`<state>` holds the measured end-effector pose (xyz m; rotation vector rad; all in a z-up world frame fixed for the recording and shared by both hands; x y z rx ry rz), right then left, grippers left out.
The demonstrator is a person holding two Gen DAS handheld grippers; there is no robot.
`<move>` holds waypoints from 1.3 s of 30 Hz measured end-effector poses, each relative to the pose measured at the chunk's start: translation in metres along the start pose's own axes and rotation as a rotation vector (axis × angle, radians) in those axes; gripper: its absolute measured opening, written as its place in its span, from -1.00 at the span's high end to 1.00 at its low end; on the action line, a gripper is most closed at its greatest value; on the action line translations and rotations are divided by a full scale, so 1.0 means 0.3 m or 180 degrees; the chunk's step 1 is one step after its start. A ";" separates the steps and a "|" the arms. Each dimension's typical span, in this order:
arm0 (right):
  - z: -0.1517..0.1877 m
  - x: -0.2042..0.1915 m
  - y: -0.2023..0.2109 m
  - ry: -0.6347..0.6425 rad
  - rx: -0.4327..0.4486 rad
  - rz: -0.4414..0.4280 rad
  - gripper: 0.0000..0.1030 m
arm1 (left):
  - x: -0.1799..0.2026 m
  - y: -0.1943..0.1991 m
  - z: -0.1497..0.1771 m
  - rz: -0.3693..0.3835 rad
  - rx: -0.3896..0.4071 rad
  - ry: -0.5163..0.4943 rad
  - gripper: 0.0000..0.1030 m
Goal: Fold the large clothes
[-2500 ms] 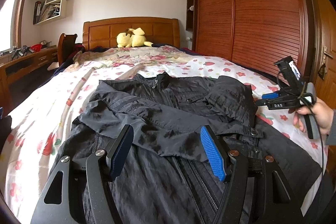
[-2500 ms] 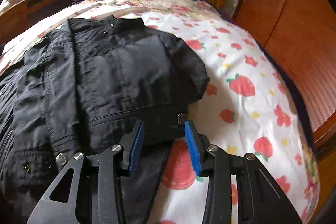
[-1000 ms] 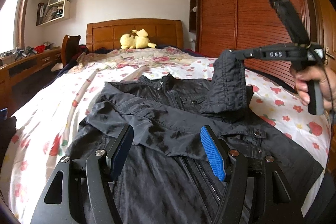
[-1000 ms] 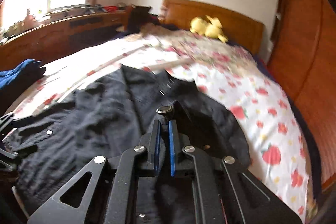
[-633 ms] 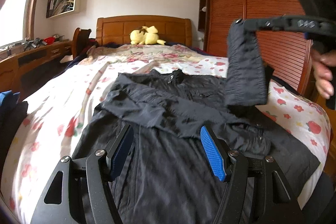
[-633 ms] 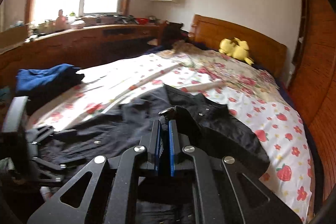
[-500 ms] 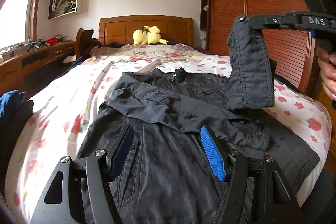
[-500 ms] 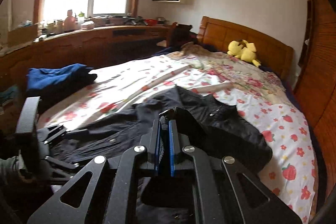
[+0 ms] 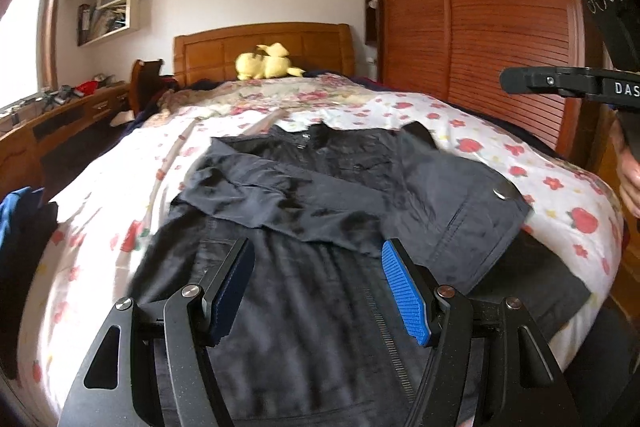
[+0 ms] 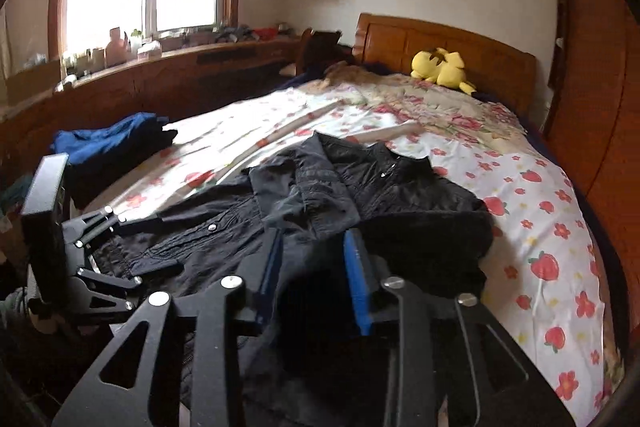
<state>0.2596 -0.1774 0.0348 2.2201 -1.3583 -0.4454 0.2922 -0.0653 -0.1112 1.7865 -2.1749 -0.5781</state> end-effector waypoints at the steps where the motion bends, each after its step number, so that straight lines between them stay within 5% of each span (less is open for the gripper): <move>1: 0.006 0.020 0.006 -0.0016 0.0008 0.0055 0.26 | 0.023 -0.009 -0.005 0.0041 -0.0026 -0.0027 -0.32; 17: 0.282 0.395 -0.014 -0.0872 0.0018 0.0502 0.25 | 0.326 -0.072 -0.079 0.0519 -0.0195 -0.0601 -0.32; 28: 0.331 0.370 0.011 -0.0778 0.0019 0.0252 0.25 | 0.474 -0.178 -0.044 0.0881 -0.0568 -0.0755 -0.32; 39: 0.400 0.435 0.002 -0.0782 -0.0120 0.0409 0.25 | 0.486 -0.380 -0.006 0.0787 -0.1056 -0.0949 -0.32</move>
Point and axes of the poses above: each gripper's, at about its wrist camera, not at the fingertips, and y roughly against the way its jaws point, x to its right, z to its underside, the point moved 10 cm from there along -y, roughly the way its jaws point, and after that the axes turned 5 degrees about -y, right-handed, at the moved point
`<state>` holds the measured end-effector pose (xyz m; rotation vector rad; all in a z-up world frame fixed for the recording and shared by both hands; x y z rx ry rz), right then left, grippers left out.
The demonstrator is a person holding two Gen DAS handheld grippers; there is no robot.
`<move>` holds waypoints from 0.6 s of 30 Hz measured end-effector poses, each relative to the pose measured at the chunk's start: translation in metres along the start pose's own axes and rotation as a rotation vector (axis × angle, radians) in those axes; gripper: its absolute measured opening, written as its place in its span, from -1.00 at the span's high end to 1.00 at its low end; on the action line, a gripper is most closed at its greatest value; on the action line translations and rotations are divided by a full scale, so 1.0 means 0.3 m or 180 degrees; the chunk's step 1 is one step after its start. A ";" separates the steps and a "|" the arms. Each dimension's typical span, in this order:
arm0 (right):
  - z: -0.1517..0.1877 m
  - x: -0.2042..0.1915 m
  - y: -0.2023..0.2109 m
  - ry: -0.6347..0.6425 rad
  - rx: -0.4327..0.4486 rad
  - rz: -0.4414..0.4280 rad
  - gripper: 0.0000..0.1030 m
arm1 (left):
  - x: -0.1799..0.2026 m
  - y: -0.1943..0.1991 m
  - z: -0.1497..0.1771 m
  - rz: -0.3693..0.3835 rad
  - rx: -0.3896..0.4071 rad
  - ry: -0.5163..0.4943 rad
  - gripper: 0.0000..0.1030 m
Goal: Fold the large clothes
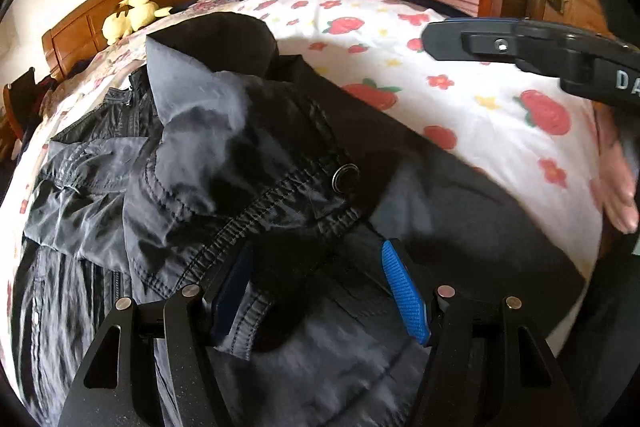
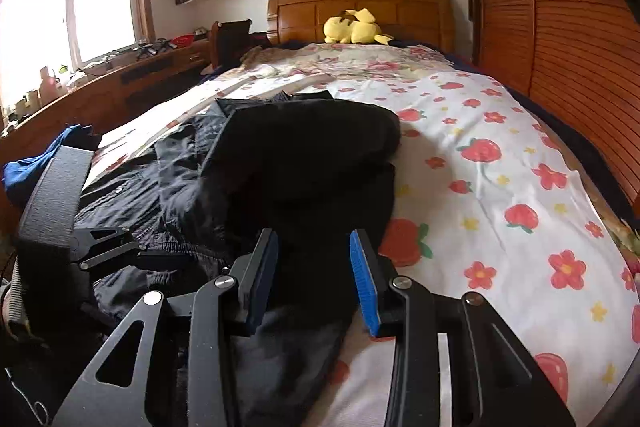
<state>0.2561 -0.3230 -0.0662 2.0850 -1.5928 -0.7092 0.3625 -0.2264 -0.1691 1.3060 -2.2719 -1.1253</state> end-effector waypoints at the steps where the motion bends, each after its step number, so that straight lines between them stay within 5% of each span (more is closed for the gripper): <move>1: 0.001 0.003 0.000 -0.0010 -0.0002 0.0007 0.25 | -0.009 -0.003 -0.004 -0.0013 -0.0002 -0.0003 -0.32; 3: 0.001 0.005 -0.001 -0.0031 -0.0009 0.0011 0.25 | -0.019 -0.015 -0.011 -0.0026 -0.0012 -0.0011 -0.31; 6: 0.000 0.003 -0.001 -0.0016 0.0001 0.0003 0.25 | -0.049 -0.028 -0.007 -0.0159 -0.0073 -0.0060 0.13; 8: 0.001 -0.003 -0.006 -0.0004 -0.0008 0.0000 0.25 | -0.033 -0.040 -0.004 -0.0175 -0.0090 -0.0095 0.26; 9: 0.001 -0.007 -0.010 0.0014 -0.0015 0.0010 0.25 | -0.034 -0.041 0.004 -0.0207 -0.0086 -0.0089 0.59; 12: 0.001 -0.022 -0.023 0.0076 -0.0021 0.0034 0.25 | -0.073 -0.022 0.023 -0.0377 -0.0081 -0.0121 0.99; 18: -0.011 -0.050 -0.047 0.0081 -0.0031 -0.0001 0.25 | -0.163 0.051 0.056 -0.0454 0.0009 0.0082 1.00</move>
Point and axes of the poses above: each gripper's, at about its wrist camera, not at the fingertips, and y roughly against the way its jaws point, x to its right, z to its underside, the point moved 10 cm from there along -y, roughly the way its jaws point, and after that the axes turned 5 degrees about -y, right-handed, at the moved point
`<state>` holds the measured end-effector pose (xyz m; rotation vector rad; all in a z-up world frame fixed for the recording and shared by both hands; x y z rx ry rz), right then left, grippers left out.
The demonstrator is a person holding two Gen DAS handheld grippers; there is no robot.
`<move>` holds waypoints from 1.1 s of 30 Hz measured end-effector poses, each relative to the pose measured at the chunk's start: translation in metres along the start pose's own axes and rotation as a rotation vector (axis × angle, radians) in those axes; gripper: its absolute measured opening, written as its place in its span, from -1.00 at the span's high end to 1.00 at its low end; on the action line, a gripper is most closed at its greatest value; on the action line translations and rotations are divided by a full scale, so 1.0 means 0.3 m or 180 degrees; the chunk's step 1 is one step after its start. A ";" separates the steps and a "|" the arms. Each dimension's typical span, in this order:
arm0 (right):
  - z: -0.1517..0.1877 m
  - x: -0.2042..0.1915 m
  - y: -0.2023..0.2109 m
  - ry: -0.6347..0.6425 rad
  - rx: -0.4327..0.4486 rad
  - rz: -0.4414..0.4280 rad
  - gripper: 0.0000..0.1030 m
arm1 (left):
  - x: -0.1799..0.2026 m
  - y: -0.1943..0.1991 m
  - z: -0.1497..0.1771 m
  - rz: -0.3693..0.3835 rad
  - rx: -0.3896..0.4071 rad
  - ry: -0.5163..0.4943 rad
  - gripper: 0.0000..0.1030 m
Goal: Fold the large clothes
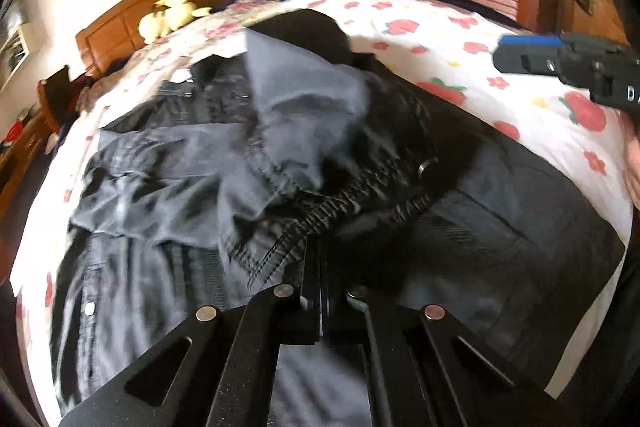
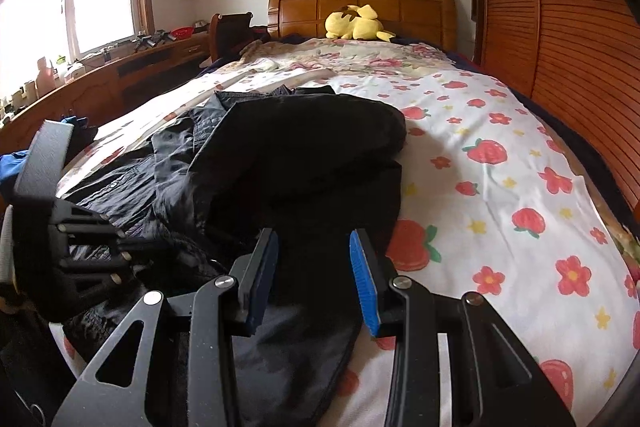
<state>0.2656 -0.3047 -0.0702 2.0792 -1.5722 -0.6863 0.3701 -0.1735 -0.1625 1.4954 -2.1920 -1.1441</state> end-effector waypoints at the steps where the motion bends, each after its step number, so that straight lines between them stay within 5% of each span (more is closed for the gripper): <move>1: -0.007 -0.003 -0.001 -0.0011 0.0013 -0.0002 0.25 | -0.016 0.015 -0.006 -0.0026 0.0033 0.0054 1.00; 8: -0.035 0.021 0.018 -0.0124 0.0116 0.0029 0.25 | -0.041 0.111 -0.130 0.0175 0.0352 0.0400 0.87; 10: -0.027 0.025 0.014 -0.0098 0.0090 0.0060 0.25 | -0.029 0.113 -0.176 0.0234 0.0378 0.0465 0.24; 12: -0.021 0.027 0.012 -0.0070 0.0067 0.0089 0.25 | -0.013 0.115 -0.209 0.0335 0.0434 0.0520 -0.05; 15: -0.019 0.025 0.016 -0.0037 0.0070 0.0100 0.25 | 0.028 0.071 -0.242 0.0351 0.0353 0.0532 -0.16; 21: -0.017 0.018 0.024 0.0006 0.0078 0.0096 0.25 | 0.038 -0.090 -0.213 0.0320 -0.0036 0.0633 -0.15; 24: -0.015 0.015 0.017 0.0019 0.0062 0.0091 0.25 | 0.024 -0.088 -0.205 0.0127 0.0037 0.0491 0.75; 33: -0.012 -0.038 -0.036 0.0117 -0.0007 0.0073 0.25 | -0.181 0.151 -0.179 -0.0068 0.0411 0.0619 0.84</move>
Point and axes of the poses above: each gripper's, at about its wrist camera, not at the fingertips, and y roughly against the way its jaws point, x to its right, z to its underside, the point moved 10 cm from there along -y, roughly the way its jaws point, and after that the axes turned 5 degrees about -y, right-handed, at the moved point
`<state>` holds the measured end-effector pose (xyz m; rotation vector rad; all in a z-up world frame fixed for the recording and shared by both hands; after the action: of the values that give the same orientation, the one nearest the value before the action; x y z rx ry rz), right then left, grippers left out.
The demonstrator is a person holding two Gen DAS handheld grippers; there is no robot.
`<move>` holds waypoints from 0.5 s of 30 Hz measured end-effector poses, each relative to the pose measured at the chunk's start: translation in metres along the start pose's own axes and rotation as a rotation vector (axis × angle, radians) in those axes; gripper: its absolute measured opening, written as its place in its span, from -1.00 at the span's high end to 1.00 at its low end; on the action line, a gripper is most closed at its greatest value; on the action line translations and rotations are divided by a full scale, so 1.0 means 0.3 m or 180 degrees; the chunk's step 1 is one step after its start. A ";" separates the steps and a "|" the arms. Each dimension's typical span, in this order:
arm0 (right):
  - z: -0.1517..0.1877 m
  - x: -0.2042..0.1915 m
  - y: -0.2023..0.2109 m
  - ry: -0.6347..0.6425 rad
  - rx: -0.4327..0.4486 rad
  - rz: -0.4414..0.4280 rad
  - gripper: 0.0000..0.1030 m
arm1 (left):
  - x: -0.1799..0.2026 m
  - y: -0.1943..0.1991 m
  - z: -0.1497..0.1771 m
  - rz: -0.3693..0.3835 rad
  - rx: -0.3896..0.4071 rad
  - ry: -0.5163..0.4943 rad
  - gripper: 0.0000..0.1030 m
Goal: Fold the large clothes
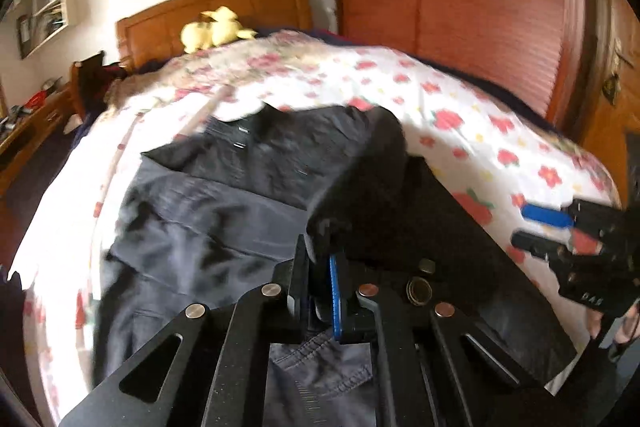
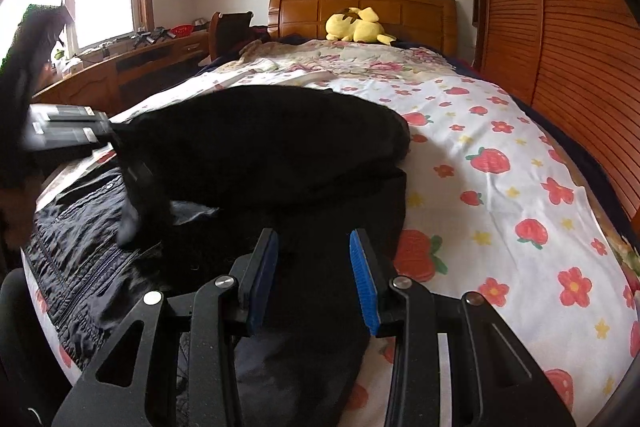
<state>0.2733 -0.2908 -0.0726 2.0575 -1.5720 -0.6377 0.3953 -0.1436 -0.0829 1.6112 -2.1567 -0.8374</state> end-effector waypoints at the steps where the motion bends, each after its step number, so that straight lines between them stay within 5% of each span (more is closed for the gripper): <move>1: 0.002 -0.007 -0.008 0.0016 -0.0014 -0.0002 0.25 | -0.039 0.019 0.004 -0.0060 0.0015 0.0039 0.84; 6: 0.018 -0.033 -0.051 0.0090 -0.0100 0.0032 0.25 | -0.217 0.027 0.046 -0.0339 -0.0111 0.0184 0.84; 11: 0.028 -0.043 -0.079 0.0125 -0.0157 0.0044 0.25 | -0.277 0.005 0.130 -0.0254 -0.0283 0.0352 0.69; 15: 0.036 -0.046 -0.102 0.0146 -0.0208 0.0044 0.25 | -0.266 0.065 0.165 -0.0159 -0.0156 0.0326 0.16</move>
<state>0.2863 -0.2712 -0.0988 1.9980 -1.5186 -0.6243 0.3771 -0.0514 -0.1022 1.6527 -2.0184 -0.7982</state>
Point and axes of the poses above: each gripper's, at about its wrist camera, not at the fingertips, and y roughly against the way its jaws point, x to its right, z to its underside, the point moved 10 cm from there along -y, roughly the way its jaws point, and after that the axes turned 5 degrees about -y, right-handed, at the moved point
